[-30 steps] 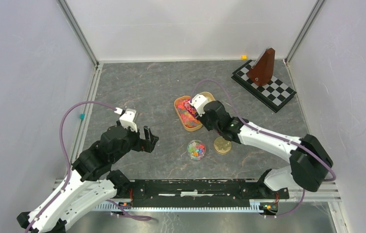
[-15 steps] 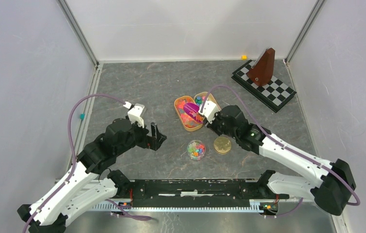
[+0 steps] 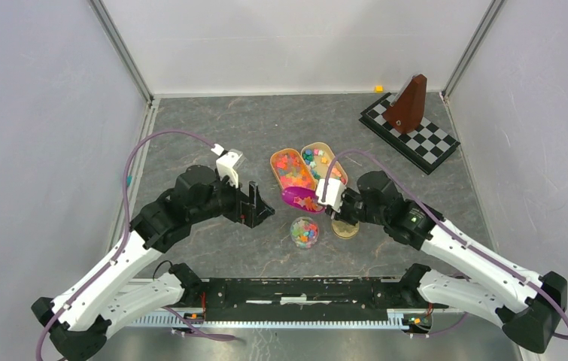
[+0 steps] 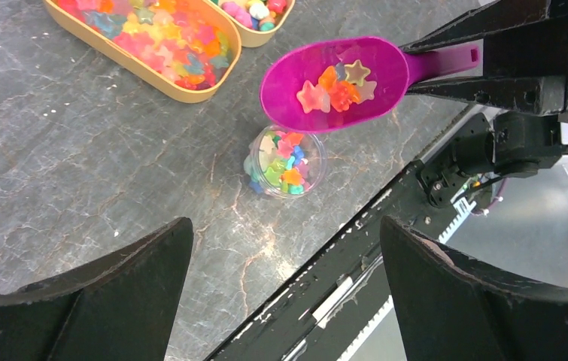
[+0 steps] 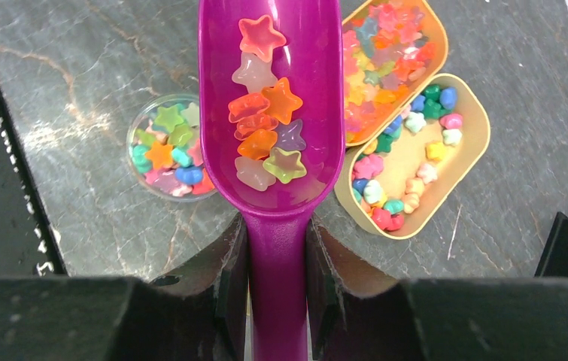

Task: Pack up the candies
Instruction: Scoop the fake candies from the storage box.

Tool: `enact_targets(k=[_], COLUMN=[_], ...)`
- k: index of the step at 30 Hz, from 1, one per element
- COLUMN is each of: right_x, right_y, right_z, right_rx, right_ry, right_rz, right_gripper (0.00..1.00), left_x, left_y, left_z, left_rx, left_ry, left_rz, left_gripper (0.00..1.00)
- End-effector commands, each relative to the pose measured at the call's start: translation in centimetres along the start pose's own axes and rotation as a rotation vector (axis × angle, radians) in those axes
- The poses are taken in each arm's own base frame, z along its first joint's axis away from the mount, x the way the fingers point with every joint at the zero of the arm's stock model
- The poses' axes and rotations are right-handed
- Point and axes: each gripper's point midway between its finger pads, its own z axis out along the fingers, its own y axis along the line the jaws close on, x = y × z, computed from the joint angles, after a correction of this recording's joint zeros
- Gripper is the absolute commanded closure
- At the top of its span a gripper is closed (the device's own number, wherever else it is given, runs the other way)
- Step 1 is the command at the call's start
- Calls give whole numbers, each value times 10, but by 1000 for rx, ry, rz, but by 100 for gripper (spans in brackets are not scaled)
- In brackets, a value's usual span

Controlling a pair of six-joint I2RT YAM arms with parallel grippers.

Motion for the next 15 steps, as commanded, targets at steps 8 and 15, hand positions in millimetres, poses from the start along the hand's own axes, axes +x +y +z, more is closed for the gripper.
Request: enact_targets(k=[8, 15], right_x=[-39, -53], right_y=[16, 21], right_z=[-28, -36], right_rx=[-105, -147], right_ry=[-139, -185], right_rz=[-137, -149], right_gripper=[100, 100], left_x=[-11, -2], left_y=[-24, -22], left_z=[6, 15], left_rx=[112, 111], left_ry=[14, 55], left_rz=[-8, -15], left_gripper=[0, 0])
